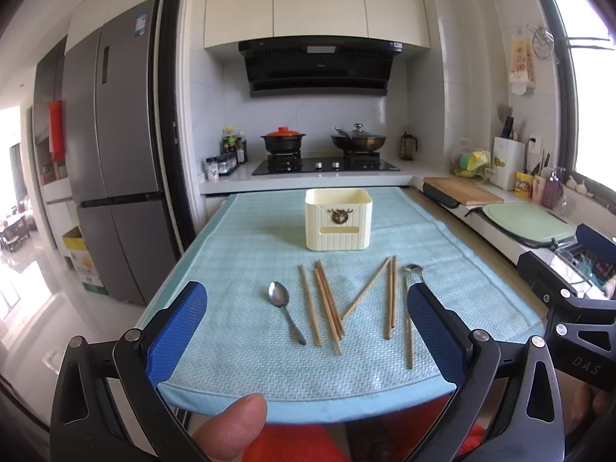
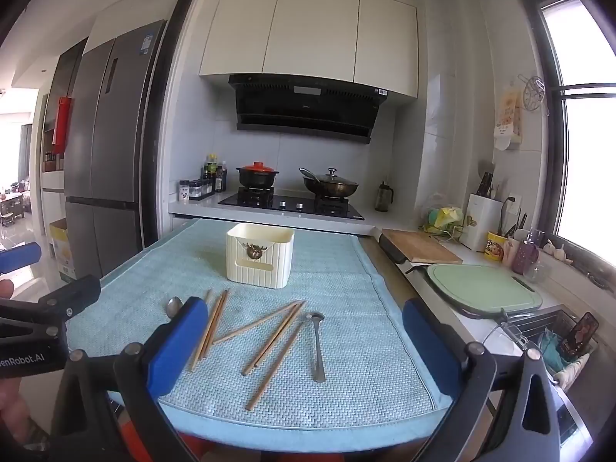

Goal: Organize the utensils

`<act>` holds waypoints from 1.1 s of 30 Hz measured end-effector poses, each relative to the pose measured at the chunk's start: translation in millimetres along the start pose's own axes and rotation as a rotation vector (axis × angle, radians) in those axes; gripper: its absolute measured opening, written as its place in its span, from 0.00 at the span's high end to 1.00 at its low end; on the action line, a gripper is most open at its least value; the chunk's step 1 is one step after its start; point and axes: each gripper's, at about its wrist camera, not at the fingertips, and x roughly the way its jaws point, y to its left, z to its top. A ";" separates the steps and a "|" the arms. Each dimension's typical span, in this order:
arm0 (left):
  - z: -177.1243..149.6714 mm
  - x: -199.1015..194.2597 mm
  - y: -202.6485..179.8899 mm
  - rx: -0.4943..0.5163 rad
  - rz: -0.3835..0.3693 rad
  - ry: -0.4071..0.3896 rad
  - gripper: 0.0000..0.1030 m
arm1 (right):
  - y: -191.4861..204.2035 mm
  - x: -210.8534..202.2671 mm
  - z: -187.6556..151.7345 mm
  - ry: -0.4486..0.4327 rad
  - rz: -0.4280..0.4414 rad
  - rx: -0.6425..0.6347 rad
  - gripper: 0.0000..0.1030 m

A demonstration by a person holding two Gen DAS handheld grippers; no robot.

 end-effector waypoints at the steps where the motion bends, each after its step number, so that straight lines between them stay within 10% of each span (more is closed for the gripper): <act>1: 0.9 -1.5 -0.8 0.000 -0.001 0.001 0.00 | 0.8 -0.5 -0.6 -0.001 -0.001 -0.001 0.00; 33: -0.2 1.3 -5.5 0.028 -0.006 0.026 0.00 | -2.3 0.9 -3.8 -0.007 0.001 0.012 0.00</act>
